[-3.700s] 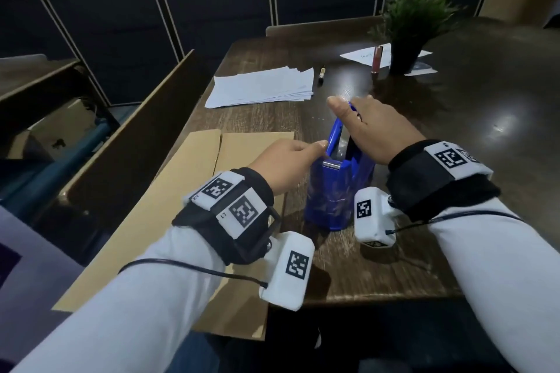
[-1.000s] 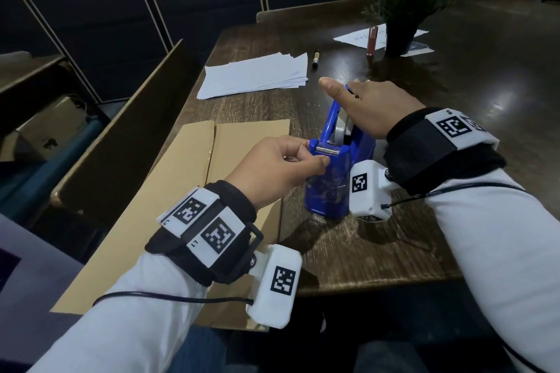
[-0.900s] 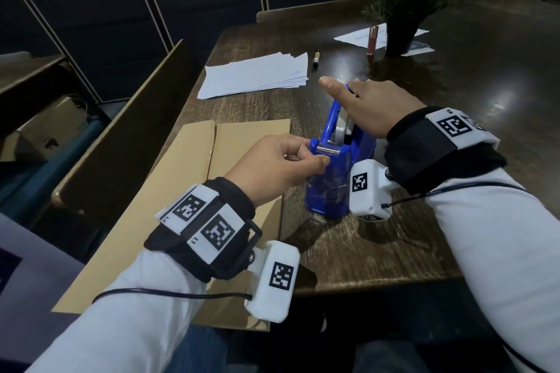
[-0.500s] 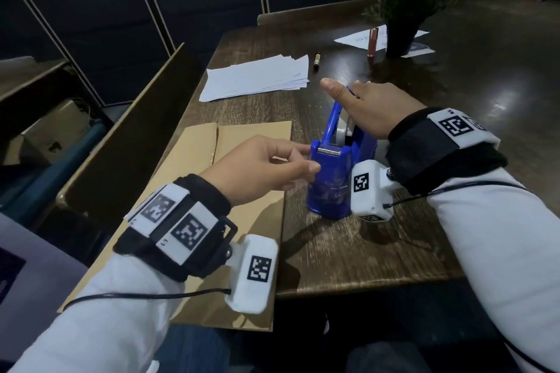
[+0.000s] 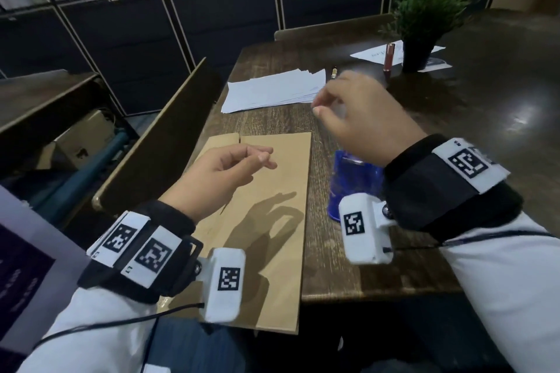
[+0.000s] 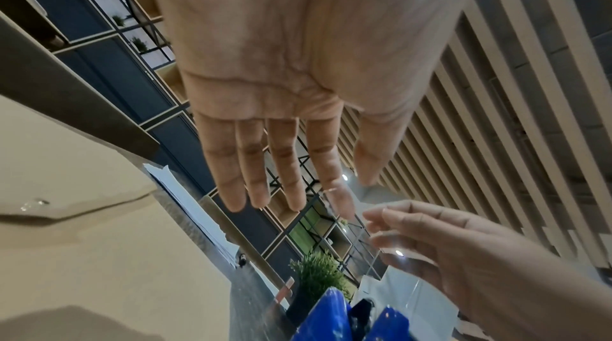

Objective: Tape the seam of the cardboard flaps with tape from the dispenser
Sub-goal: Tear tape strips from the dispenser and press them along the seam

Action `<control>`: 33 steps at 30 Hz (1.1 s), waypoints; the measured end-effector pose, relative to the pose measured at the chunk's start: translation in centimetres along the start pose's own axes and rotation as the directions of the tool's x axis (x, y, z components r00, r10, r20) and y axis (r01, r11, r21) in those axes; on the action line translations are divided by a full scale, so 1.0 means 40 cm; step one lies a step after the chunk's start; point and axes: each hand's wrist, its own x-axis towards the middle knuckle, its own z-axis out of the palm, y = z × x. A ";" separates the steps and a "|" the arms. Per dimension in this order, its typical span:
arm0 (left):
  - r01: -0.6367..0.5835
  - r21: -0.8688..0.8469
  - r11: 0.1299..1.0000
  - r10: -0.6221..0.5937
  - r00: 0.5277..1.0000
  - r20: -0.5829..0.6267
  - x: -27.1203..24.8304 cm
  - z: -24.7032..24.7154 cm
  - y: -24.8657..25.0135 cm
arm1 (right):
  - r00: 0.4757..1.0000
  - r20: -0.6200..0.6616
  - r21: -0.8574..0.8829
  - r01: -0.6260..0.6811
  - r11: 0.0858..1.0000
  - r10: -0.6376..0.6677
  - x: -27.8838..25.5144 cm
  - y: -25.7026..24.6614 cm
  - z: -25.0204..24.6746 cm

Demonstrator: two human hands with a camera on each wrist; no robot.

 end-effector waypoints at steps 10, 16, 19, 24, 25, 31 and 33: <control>-0.030 -0.027 0.999 0.027 0.995 -0.098 -0.042 -0.051 -0.019 | 0.899 0.435 0.382 -0.241 0.892 0.057 -0.033 -0.132 0.064; -0.028 0.045 0.999 0.032 0.995 -0.094 -0.064 -0.071 -0.038 | 0.917 0.395 0.535 -0.268 0.801 0.043 -0.029 -0.178 0.095; -0.015 0.048 0.999 0.020 0.995 -0.100 -0.074 -0.082 -0.043 | 0.943 0.330 0.520 -0.225 0.824 0.049 -0.026 -0.191 0.114; -0.011 0.036 0.999 0.015 0.992 -0.123 -0.088 -0.099 -0.050 | 0.978 0.210 0.432 -0.110 0.895 0.018 -0.020 -0.217 0.137; -0.008 0.032 0.999 0.012 0.992 -0.125 -0.089 -0.102 -0.052 | 0.985 0.175 0.404 -0.070 0.912 -0.001 -0.020 -0.221 0.140; 0.015 0.014 1.000 -0.013 0.987 -0.157 -0.085 -0.118 -0.064 | 0.982 0.003 0.280 0.179 0.943 -0.187 -0.023 -0.235 0.170; 0.036 0.008 0.999 -0.034 0.984 -0.178 -0.083 -0.122 -0.066 | 0.974 -0.023 0.270 0.225 0.936 -0.227 -0.026 -0.235 0.180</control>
